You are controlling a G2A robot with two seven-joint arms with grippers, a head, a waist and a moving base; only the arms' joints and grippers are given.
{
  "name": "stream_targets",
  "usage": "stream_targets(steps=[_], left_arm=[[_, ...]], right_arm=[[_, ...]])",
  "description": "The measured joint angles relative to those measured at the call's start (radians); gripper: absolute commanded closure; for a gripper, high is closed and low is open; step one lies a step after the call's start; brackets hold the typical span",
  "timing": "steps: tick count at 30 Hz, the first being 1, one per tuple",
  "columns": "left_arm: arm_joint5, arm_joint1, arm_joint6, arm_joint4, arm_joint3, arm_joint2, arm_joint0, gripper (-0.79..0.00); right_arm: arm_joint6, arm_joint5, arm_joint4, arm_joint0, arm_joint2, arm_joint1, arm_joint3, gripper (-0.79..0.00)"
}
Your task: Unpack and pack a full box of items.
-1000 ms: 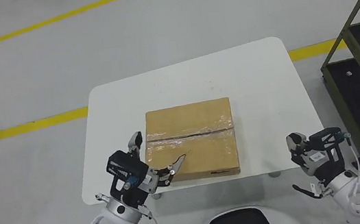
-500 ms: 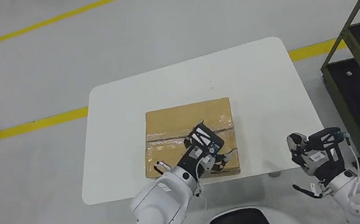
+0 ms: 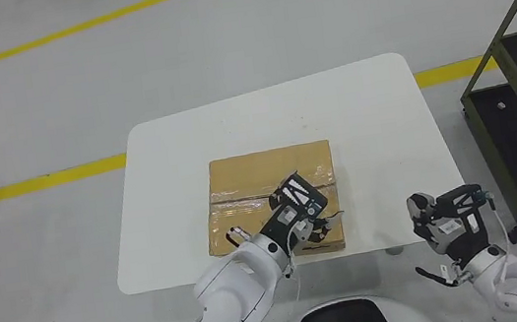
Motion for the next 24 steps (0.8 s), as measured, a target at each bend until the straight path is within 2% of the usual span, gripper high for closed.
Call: stream_targets(steps=[4,6,8,10,14,18,20,21,24], left_arm=[[0.005,-0.005,0.011,0.044,0.035,0.023,-0.006,-0.785],[-0.001,-0.012,0.002,0.043,0.061,0.045,-0.03,-0.733],[-0.002,-0.018,-0.018,0.035,0.086,0.062,-0.054,-0.76],[-0.002,-0.026,-0.045,0.021,0.114,0.079,-0.08,-0.754],[0.007,-0.038,-0.078,0.01,0.154,0.102,-0.117,-0.671],[0.005,-0.047,-0.114,0.027,0.181,0.121,-0.144,-0.723],[0.007,-0.051,-0.127,0.03,0.188,0.125,-0.151,-0.696],[0.006,-0.052,-0.136,0.033,0.193,0.128,-0.156,-0.656],[-0.004,-0.056,-0.16,0.052,0.204,0.136,-0.167,-0.625]], right_arm=[[0.003,0.001,-0.005,0.005,-0.005,0.001,0.002,0.0],[0.005,0.002,-0.006,0.007,-0.004,0.002,0.002,0.0],[0.007,0.004,-0.006,0.008,-0.004,0.002,0.002,0.0],[0.007,0.006,-0.006,0.008,-0.004,0.002,0.004,0.0],[0.004,0.011,-0.005,0.008,-0.002,0.003,0.008,0.0],[0.003,0.014,0.001,0.008,0.002,0.004,0.008,0.0],[0.002,0.014,0.003,0.008,0.004,0.004,0.007,0.0],[0.001,0.014,0.003,0.008,0.004,0.005,0.007,0.0],[0.001,0.016,0.004,0.009,0.004,0.005,0.007,0.0]])
